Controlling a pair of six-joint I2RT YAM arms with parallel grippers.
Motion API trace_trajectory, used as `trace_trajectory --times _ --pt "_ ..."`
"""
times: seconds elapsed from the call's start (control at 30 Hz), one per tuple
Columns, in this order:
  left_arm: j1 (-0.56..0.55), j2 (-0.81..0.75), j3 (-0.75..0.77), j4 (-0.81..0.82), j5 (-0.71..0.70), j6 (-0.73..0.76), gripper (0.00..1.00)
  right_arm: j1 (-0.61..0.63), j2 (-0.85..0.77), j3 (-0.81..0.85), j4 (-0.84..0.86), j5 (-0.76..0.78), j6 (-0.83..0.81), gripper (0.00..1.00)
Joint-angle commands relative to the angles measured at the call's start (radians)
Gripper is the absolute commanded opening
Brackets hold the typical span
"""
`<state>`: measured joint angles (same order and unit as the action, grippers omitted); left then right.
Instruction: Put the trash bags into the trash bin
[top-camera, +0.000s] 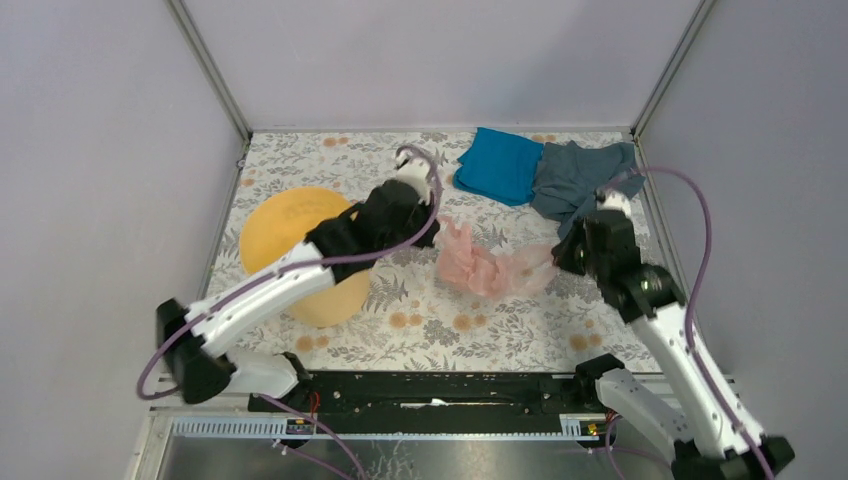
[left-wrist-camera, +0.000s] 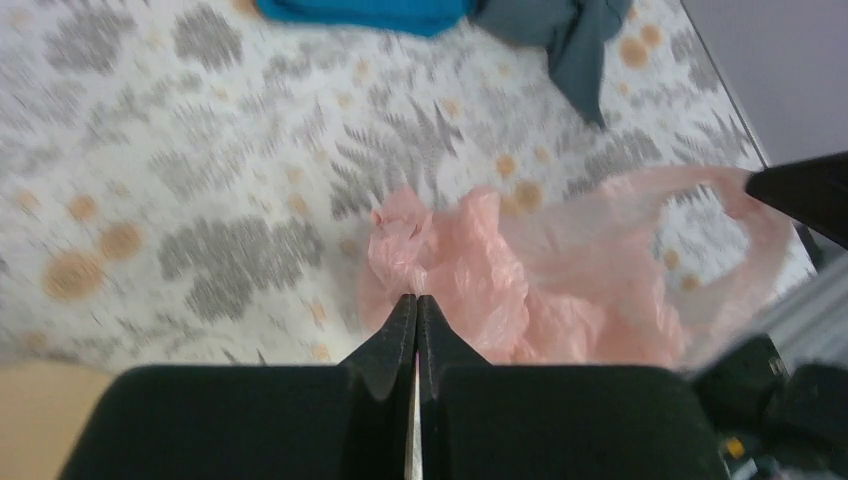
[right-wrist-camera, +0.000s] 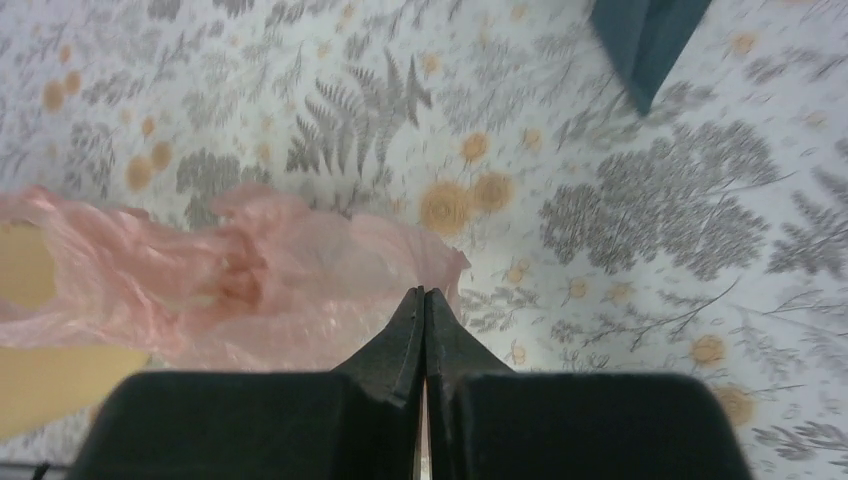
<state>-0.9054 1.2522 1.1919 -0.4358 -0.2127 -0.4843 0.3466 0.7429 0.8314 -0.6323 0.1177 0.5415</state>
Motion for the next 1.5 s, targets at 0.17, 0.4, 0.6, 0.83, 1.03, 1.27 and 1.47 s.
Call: trace_trajectory --times 0.17,0.4,0.6,0.83,1.03,1.27,1.47 --pt "0.038 0.272 1.055 -0.078 0.080 0.295 0.00 -0.002 0.478 1.181 -0.193 0.034 -0.189 0.00" --pt "0.039 -0.054 0.136 0.306 -0.130 0.199 0.00 -0.003 0.077 0.387 0.332 -0.042 -0.111 0.00" --pt "0.104 -0.067 -0.191 0.276 0.008 0.046 0.00 -0.003 0.065 0.004 0.240 -0.057 -0.048 0.00" --pt "0.082 0.041 0.453 0.178 0.008 0.302 0.00 -0.003 0.267 0.665 0.127 -0.020 -0.200 0.00" --pt "-0.026 -0.086 0.399 0.313 -0.126 0.311 0.00 -0.003 0.150 0.738 0.261 -0.207 -0.250 0.00" --pt "0.104 -0.173 -0.167 0.182 -0.165 0.073 0.00 -0.003 0.001 0.052 0.146 0.119 -0.150 0.00" --pt "0.122 -0.207 0.065 0.125 -0.045 0.180 0.00 -0.003 0.028 0.252 0.132 0.077 -0.178 0.00"
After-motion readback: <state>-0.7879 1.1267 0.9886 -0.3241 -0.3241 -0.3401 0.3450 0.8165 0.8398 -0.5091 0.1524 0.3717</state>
